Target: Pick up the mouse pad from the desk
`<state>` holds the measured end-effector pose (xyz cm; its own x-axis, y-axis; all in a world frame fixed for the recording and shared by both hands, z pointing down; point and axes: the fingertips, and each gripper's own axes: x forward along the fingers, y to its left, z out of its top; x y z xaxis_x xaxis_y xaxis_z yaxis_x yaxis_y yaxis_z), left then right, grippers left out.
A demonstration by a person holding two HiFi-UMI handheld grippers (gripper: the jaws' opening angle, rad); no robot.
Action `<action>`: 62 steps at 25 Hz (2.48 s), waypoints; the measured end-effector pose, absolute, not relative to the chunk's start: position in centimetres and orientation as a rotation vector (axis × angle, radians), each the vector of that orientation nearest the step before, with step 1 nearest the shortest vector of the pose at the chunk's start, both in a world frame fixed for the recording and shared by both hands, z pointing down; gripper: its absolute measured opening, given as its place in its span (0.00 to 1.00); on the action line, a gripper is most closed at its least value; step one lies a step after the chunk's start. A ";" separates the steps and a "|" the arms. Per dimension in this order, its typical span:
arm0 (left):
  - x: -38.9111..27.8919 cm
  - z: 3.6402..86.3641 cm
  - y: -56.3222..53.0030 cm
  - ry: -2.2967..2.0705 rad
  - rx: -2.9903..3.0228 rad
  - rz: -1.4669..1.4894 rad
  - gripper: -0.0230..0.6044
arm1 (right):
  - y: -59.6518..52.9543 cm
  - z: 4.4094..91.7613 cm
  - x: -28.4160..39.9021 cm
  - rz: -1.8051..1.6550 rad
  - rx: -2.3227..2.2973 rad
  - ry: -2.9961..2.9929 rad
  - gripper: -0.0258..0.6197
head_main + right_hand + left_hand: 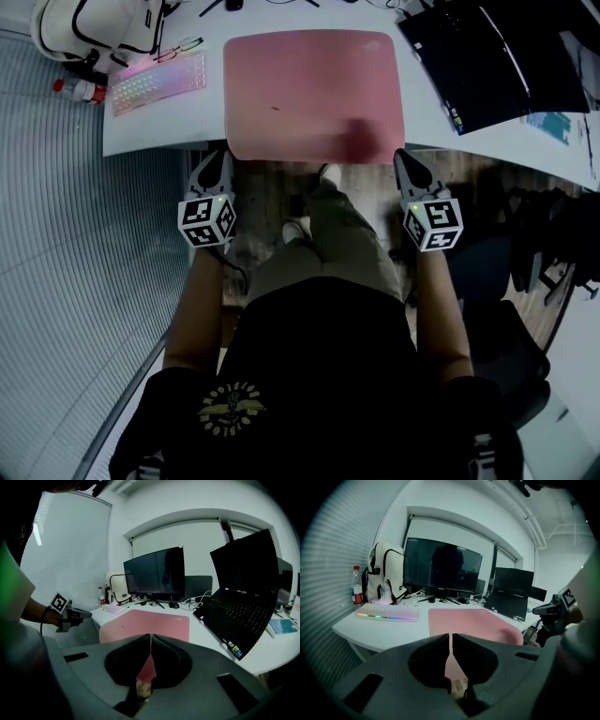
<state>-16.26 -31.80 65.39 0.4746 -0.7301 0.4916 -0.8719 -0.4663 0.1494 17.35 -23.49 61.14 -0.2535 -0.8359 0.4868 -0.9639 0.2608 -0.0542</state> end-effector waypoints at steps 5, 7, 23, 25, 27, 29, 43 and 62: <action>-15.4 68.8 -31.8 -1.247 2.287 0.518 0.17 | -23.3 64.8 18.5 0.615 1.617 -2.135 0.25; -15.3 70.1 -31.8 -1.215 2.256 0.534 0.23 | -23.1 66.2 18.9 0.676 1.611 -2.115 0.31; -14.6 76.4 -33.1 -1.135 2.135 0.632 0.58 | -23.3 74.1 22.4 0.965 1.554 -1.959 0.50; -14.4 77.1 -33.3 -1.115 2.119 0.648 0.58 | -23.3 75.1 22.6 1.000 1.531 -1.947 0.50; -14.2 77.9 -33.5 -1.098 2.108 0.662 0.58 | -23.4 76.1 22.8 1.028 1.510 -1.938 0.50; -14.0 78.5 -33.7 -1.086 2.102 0.672 0.58 | -23.5 76.8 22.9 1.055 1.490 -1.936 0.51; -11.5 80.0 -33.9 -0.789 2.138 0.646 0.59 | -25.4 78.7 20.3 1.200 1.247 -2.110 0.53; -13.3 75.4 -33.5 -1.038 2.038 0.794 0.07 | -25.6 73.1 19.7 1.071 1.317 -1.990 0.07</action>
<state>-13.27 -33.47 75.40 0.4900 -0.4158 0.7662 -0.8483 -0.4296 0.3094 19.70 -25.58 73.14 -0.3923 -0.5088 0.7663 -0.9198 0.2147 -0.3283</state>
